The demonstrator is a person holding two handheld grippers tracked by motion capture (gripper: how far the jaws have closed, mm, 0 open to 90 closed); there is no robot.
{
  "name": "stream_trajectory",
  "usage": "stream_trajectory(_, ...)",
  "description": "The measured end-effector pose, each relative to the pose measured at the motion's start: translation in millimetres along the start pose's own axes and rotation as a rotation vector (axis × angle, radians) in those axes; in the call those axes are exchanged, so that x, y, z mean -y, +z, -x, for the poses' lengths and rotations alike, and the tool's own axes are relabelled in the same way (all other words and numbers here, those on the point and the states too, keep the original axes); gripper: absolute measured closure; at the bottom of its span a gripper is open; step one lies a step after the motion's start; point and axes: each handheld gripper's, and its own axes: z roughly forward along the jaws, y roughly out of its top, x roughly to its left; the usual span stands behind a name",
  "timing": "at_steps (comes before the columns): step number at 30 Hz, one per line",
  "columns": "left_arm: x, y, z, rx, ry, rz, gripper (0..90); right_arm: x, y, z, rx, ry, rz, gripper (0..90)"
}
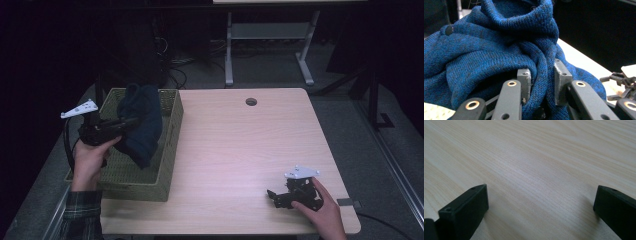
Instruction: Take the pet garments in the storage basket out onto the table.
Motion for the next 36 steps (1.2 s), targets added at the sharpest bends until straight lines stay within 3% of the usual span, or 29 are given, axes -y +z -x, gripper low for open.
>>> stream_trajectory(11, -22.9, 8.4, 23.4, 0.058, 0.063, 0.041, 71.5, -0.2, 0.1, 0.1, 0.000, 0.000, -0.001, 0.0)
stream_trajectory(23, -35.6, 25.2, 41.1, 0.108, 0.105, 0.047, 71.5, -0.3, 0.1, 0.0, -0.001, 0.002, -0.001, 0.0)
stream_trajectory(36, -40.7, 62.7, 63.1, 0.179, 0.141, 0.018, 71.5, -0.3, 0.2, 0.0, -0.001, 0.002, -0.001, 0.0)
